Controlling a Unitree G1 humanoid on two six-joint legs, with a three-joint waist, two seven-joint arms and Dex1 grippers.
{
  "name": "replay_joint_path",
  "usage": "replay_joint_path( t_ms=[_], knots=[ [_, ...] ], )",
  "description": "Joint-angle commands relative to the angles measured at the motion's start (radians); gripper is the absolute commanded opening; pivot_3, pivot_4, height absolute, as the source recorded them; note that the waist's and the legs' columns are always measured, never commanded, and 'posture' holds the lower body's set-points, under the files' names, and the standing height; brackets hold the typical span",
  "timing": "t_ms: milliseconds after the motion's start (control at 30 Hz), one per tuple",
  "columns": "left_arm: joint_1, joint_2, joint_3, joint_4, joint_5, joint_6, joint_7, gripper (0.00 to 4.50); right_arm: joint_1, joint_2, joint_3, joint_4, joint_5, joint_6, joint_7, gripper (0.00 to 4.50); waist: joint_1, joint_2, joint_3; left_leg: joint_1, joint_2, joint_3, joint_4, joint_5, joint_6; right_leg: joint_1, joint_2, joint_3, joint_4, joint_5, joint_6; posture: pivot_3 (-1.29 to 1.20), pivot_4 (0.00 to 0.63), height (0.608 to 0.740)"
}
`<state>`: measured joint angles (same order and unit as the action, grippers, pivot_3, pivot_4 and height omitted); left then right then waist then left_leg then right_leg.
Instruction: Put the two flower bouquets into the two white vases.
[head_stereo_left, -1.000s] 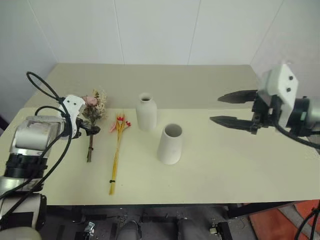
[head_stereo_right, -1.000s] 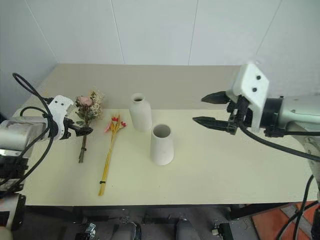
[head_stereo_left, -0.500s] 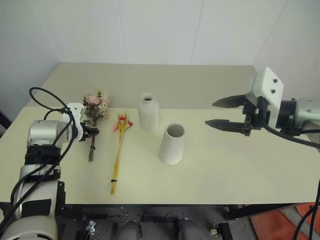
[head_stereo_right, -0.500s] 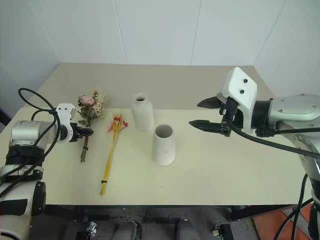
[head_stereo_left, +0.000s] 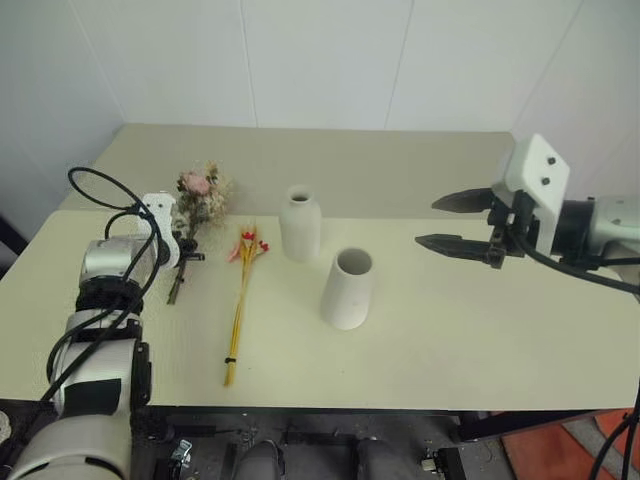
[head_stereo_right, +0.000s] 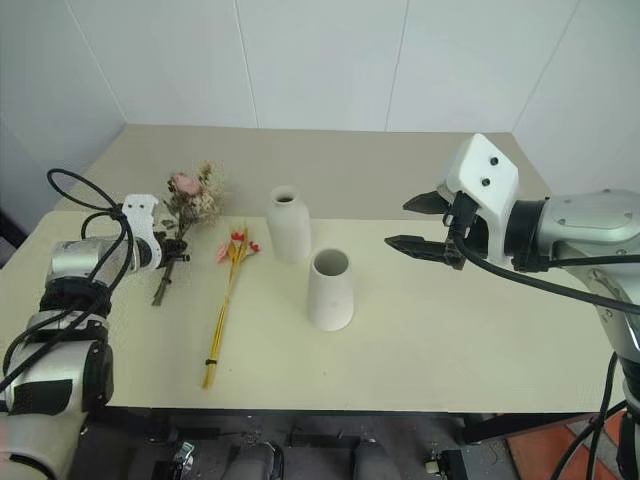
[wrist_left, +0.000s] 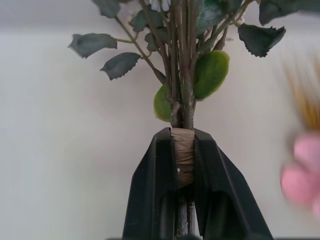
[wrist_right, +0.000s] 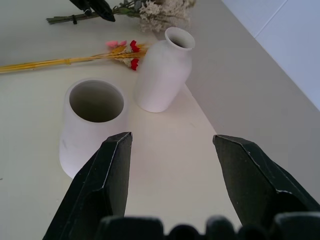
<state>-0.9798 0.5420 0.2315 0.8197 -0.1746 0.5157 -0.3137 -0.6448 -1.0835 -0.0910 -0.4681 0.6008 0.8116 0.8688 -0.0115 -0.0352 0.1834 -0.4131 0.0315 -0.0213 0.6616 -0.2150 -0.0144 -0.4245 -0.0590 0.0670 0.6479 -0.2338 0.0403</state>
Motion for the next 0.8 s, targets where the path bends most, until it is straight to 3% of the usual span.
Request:
replay_joint_path(
  t_ms=[33,100,200,433,800],
  knots=[
    [-0.098,-0.056,0.133,-0.014,-0.066,-0.355,0.146,0.13,0.010,-0.004,-0.054,-0.019,-0.019,-0.021,-0.019,3.15,0.003,0.000,0.000,-0.002,0.000,0.000,0.000,0.000,0.000,-0.001,0.000,0.000,0.000,0.001,0.000,0.00,0.150,0.740],
    [-0.159,-0.111,0.228,0.011,-0.151,-0.478,0.178,0.13,0.020,-0.002,-0.058,-0.026,-0.022,-0.025,-0.023,3.15,0.009,-0.001,0.000,-0.003,-0.001,0.000,0.001,0.000,0.000,-0.001,-0.001,-0.001,-0.001,0.001,0.001,0.00,0.150,0.740],
    [-0.234,-0.178,0.327,0.039,-0.291,-0.518,0.109,0.13,0.034,0.008,-0.066,-0.043,-0.022,-0.025,-0.038,3.15,0.012,-0.001,0.000,-0.003,-0.002,0.000,0.001,0.000,0.000,-0.001,-0.002,0.000,-0.001,0.002,0.002,0.00,0.150,0.740],
    [-0.305,-0.352,0.361,0.068,-0.449,-0.588,-0.117,0.13,0.102,0.029,-0.114,-0.104,-0.024,-0.014,-0.093,3.15,0.014,-0.001,-0.001,-0.002,-0.002,-0.001,0.003,0.000,0.000,0.002,-0.001,-0.001,-0.002,0.002,0.003,0.00,0.150,0.740],
    [-0.407,-0.374,0.380,0.275,-0.494,-0.629,-0.269,0.13,0.189,0.006,-0.209,-0.172,-0.006,0.023,-0.127,3.15,-0.006,-0.001,-0.001,-0.002,-0.002,-0.001,0.003,0.000,0.000,0.002,0.000,0.000,-0.002,0.002,0.003,0.00,0.150,0.740]
  ],
)
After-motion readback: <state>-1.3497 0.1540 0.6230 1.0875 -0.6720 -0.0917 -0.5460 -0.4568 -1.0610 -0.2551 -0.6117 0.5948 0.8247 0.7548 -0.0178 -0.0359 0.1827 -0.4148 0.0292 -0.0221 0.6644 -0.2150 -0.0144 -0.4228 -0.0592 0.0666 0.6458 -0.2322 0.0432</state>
